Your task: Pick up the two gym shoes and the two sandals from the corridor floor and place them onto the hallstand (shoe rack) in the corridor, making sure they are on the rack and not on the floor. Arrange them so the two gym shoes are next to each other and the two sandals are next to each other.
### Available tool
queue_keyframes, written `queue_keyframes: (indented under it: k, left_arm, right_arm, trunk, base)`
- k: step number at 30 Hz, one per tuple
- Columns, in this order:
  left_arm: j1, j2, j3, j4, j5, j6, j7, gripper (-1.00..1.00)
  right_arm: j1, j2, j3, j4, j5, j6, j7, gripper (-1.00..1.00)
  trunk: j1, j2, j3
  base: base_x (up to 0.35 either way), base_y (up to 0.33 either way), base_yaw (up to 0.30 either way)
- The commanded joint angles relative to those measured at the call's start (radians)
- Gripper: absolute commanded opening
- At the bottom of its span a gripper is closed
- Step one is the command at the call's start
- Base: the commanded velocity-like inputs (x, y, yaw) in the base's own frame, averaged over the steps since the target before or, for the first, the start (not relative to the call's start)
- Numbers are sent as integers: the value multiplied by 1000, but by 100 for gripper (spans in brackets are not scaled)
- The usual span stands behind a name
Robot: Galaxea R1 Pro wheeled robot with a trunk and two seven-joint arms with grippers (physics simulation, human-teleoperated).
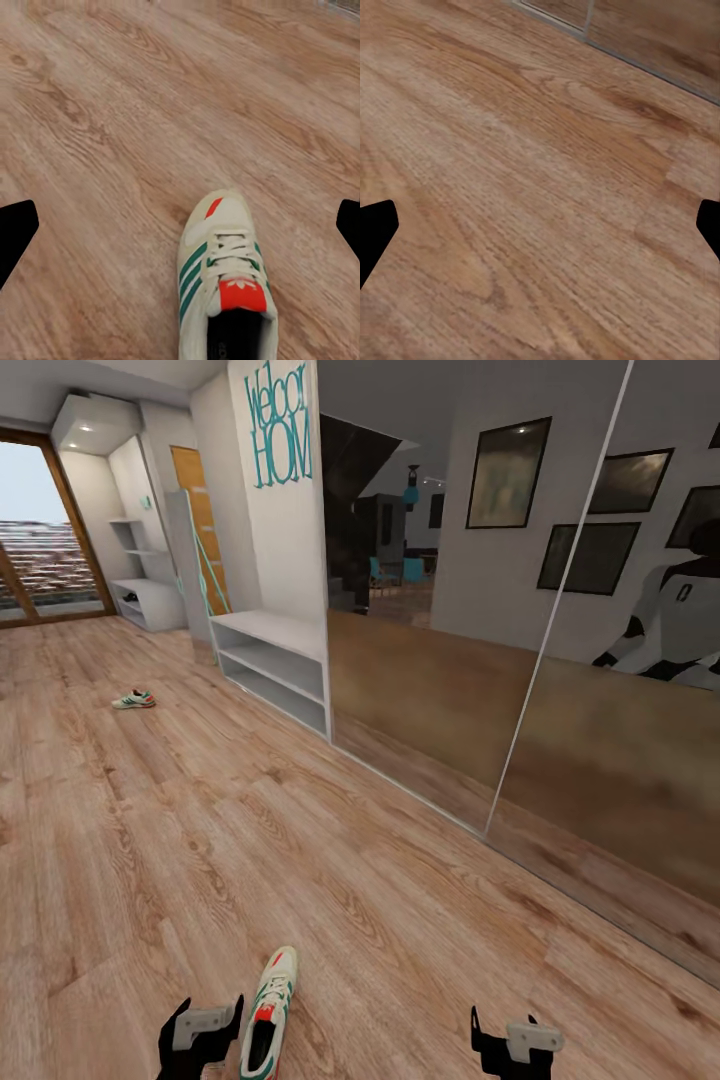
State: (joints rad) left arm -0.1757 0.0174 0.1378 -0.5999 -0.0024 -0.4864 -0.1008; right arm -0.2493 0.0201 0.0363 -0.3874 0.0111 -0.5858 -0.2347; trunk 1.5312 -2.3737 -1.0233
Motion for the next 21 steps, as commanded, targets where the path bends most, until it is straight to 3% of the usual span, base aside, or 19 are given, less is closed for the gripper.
queue_keyframes:
  k: [1,4,8,11,13,21]
  left_arm:
    - [-32,2,4,7,-5,46,-9,100]
    - [-119,6,-2,21,-33,220,-13,100]
    - [-178,7,-3,26,-68,320,-15,100]
    - [-212,7,-4,28,-102,372,-16,100]
    - [-236,6,-4,30,-137,408,-17,100]
    - [-262,0,-4,30,-206,447,-17,100]
  right_arm:
    - [-1,-1,8,-38,9,0,-6,100]
    - [-1,-5,17,-199,29,19,12,100]
    - [-3,-6,20,-302,36,72,55,100]
    - [-9,-5,21,-377,38,145,91,100]
    - [-20,-5,21,-455,37,237,121,100]
    - [-43,0,23,-652,37,499,179,100]
  trunk:
    - [0,0,-1]
    - [0,0,-1]
    - [0,0,-1]
    - [0,0,-1]
    - [0,0,-1]
    - [0,0,-1]
  base:
    - [0,0,0]
    - [0,0,0]
    - [0,0,0]
    - [0,0,0]
    - [0,0,0]
    - [0,0,0]
